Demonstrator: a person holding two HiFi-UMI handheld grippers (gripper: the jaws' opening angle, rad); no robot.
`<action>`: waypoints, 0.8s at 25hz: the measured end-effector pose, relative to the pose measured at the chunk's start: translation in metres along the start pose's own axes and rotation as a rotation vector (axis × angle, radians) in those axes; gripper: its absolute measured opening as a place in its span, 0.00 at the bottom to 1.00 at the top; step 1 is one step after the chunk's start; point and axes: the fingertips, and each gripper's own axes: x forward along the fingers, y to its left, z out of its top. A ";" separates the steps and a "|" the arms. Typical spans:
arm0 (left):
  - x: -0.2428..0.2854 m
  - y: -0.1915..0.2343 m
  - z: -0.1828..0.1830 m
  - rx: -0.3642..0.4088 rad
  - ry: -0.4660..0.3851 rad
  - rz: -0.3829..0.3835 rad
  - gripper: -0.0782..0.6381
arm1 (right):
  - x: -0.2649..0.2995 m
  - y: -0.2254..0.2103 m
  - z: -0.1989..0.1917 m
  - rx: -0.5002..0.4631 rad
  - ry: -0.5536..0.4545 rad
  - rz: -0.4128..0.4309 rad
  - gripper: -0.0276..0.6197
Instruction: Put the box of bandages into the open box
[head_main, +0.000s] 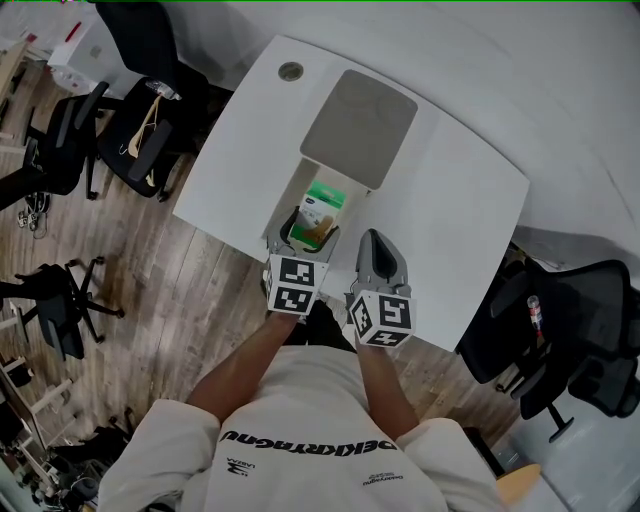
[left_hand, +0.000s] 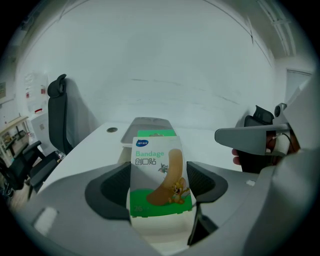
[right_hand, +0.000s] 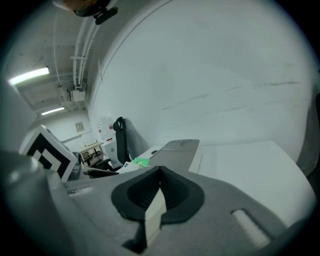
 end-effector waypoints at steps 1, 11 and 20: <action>0.002 0.000 -0.002 0.001 0.008 0.000 0.61 | 0.001 -0.001 0.000 0.001 0.002 0.000 0.04; 0.022 0.007 -0.015 0.011 0.069 0.003 0.61 | 0.007 -0.006 -0.005 0.006 0.015 0.000 0.04; 0.035 0.009 -0.029 0.044 0.131 0.022 0.61 | 0.004 -0.013 -0.007 0.015 0.018 -0.008 0.04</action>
